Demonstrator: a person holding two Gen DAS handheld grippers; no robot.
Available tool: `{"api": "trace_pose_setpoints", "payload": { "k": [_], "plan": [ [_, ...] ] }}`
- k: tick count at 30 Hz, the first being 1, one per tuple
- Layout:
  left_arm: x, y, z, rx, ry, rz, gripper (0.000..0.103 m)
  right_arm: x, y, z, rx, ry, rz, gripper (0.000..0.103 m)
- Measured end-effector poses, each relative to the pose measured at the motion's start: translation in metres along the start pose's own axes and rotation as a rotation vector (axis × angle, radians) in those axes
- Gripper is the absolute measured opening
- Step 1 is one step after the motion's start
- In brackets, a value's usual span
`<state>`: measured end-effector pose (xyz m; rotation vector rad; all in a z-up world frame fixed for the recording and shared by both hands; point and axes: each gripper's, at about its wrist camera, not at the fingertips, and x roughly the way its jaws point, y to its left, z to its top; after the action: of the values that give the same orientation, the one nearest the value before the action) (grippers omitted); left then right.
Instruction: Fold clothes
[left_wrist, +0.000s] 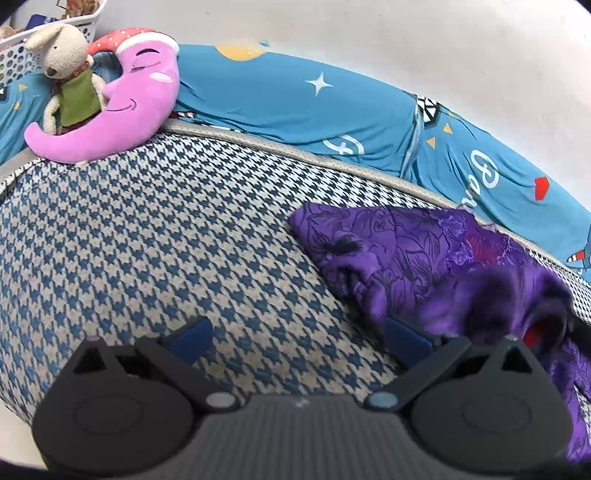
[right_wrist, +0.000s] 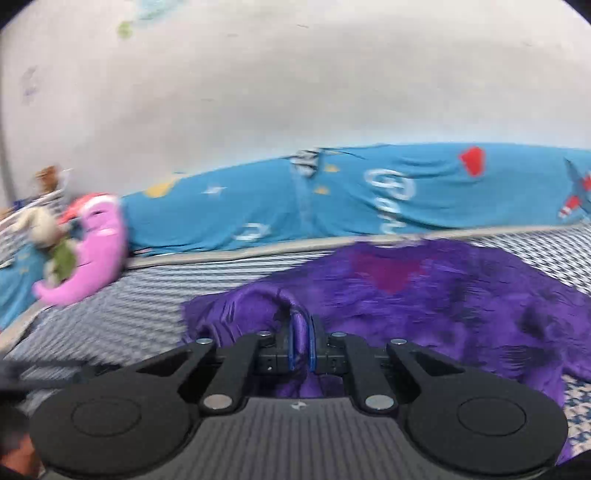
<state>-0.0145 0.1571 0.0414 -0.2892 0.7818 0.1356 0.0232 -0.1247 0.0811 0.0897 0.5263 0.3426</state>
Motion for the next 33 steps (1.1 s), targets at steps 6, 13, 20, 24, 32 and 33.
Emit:
{"api": "trace_pose_setpoints", "payload": {
  "k": [6, 13, 20, 24, 32, 33],
  "plan": [
    [0.013, -0.020, -0.003, 0.027, 0.055, -0.036, 0.103, 0.006, -0.039, 0.005, 0.093, 0.017, -0.063, 0.028],
    [0.030, -0.043, -0.008, 0.032, 0.105, -0.037, 0.103, -0.017, -0.060, 0.000, 0.141, 0.016, -0.010, 0.028],
    [0.042, -0.056, -0.010, 0.029, 0.129, -0.036, 0.103, -0.042, -0.045, -0.018, 0.026, 0.059, 0.130, 0.030],
    [0.043, -0.056, -0.008, 0.019, 0.124, -0.038, 0.103, -0.051, -0.035, -0.035, -0.040, 0.102, 0.201, 0.037],
    [0.044, -0.057, -0.007, 0.017, 0.121, -0.046, 0.103, -0.054, -0.005, -0.064, -0.196, 0.176, 0.274, 0.057],
    [0.044, -0.057, -0.007, 0.017, 0.121, -0.047, 0.103, -0.052, -0.002, -0.068, -0.219, 0.185, 0.272, 0.061]
  ]
}}
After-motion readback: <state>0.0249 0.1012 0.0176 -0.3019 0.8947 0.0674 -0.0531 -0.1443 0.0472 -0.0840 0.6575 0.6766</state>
